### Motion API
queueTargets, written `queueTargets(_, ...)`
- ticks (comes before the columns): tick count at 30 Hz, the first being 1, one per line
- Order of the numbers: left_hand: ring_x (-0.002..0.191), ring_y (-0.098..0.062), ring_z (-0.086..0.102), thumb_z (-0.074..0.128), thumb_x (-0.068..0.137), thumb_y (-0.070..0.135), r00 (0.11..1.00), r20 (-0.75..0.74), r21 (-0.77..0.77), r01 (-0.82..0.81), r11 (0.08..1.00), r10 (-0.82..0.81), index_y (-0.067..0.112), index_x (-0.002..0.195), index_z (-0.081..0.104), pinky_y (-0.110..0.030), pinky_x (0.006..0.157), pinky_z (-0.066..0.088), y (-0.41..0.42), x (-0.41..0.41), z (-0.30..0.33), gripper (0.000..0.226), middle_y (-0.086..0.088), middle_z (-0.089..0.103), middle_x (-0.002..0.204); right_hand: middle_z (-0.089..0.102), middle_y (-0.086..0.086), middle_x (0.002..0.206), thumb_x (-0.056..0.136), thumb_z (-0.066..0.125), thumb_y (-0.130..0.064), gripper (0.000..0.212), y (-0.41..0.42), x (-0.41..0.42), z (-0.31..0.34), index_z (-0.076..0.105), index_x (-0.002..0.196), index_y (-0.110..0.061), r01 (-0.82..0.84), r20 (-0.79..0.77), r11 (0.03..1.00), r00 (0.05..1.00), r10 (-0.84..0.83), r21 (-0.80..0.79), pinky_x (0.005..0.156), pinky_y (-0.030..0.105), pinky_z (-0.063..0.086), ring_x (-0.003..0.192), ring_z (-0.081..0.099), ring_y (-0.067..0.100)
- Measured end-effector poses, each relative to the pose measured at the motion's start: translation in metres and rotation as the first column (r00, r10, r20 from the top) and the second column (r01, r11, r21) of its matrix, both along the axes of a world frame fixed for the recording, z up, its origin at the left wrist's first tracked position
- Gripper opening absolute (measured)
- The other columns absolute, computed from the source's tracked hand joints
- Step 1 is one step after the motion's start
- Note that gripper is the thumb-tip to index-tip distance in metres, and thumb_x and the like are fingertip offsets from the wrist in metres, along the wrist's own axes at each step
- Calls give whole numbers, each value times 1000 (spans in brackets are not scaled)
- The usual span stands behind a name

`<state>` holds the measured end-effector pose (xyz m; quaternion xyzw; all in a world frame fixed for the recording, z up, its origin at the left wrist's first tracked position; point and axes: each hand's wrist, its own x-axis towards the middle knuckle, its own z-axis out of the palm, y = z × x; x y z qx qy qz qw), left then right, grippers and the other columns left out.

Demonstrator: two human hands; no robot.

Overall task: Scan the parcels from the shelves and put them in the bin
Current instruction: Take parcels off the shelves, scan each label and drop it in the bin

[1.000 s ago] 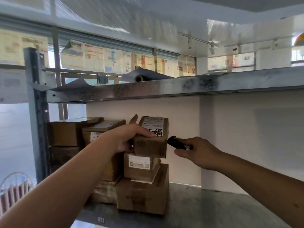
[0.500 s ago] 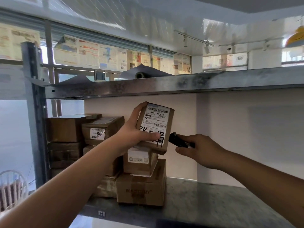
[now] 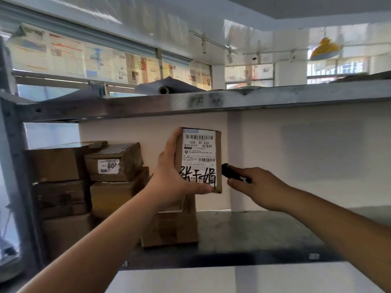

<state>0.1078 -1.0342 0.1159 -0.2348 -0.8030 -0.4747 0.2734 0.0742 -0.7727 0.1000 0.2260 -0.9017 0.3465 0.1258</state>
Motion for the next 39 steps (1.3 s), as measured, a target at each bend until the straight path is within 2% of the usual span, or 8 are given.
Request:
queueTargets(2,136,-20,52,103,37,50,1000,5,11,-17,1000,17,68,151,14,-54,107,53,10,1,-10,145,13,41,151,57,-16,141,102,52,-56,55,10,12,-7,40,154,-45,15,26,1000,1000,-15,0,81,6,37,113,53,-1)
queueTargets(7,139,-15,48,104,39,52,999,25,24,-29,999,29,67,152,13,-52,111,49,36,14,-36,146,13,40,153,60,-19,138,99,53,-61,52,42,49,-23,46,150,-49,76,50,997,996,-75,-23,91,18,46,110,60,2)
queueTargets(15,135,-20,41,104,47,42,985,90,-35,-141,989,144,66,152,10,-49,118,39,97,64,-72,143,1,27,155,65,-23,100,99,56,-58,42,106,107,-48,52,140,-56,86,110,995,990,-92,56,70,19,52,82,66,4)
queueTargets(18,129,-19,39,104,50,36,972,158,-65,-165,984,173,67,151,8,-48,115,41,119,80,-86,143,0,22,156,58,-25,83,100,55,-59,42,130,128,-60,53,142,-55,81,133,992,987,-94,101,54,11,38,63,59,-2)
queueTargets(24,125,-15,38,104,52,35,961,155,-78,-221,972,231,67,151,7,-30,105,39,157,112,-118,142,2,14,158,54,-22,85,97,58,-60,36,176,169,-76,53,133,-63,72,211,982,972,-109,174,56,14,33,69,51,-1)
queueTargets(27,127,-17,37,104,53,37,953,159,-104,-245,964,259,66,152,6,-36,108,42,168,126,-136,143,0,10,160,56,-19,83,96,61,-59,37,190,189,-89,56,132,-60,58,263,980,959,-108,190,56,12,32,65,48,-1)
queueTargets(31,141,-25,32,102,54,45,955,128,-200,-241,950,269,70,150,4,-46,115,44,177,150,-174,139,2,8,161,70,-8,91,94,63,-58,45,201,211,-123,58,139,-52,34,319,987,944,-83,159,65,27,43,72,64,13)
queueTargets(39,145,-36,33,102,54,44,932,186,-246,-263,933,312,70,149,7,-56,110,50,182,188,-244,137,6,6,160,68,-14,85,96,64,-56,47,204,257,-188,55,141,-52,-20,410,980,910,-64,196,61,22,43,69,61,5)
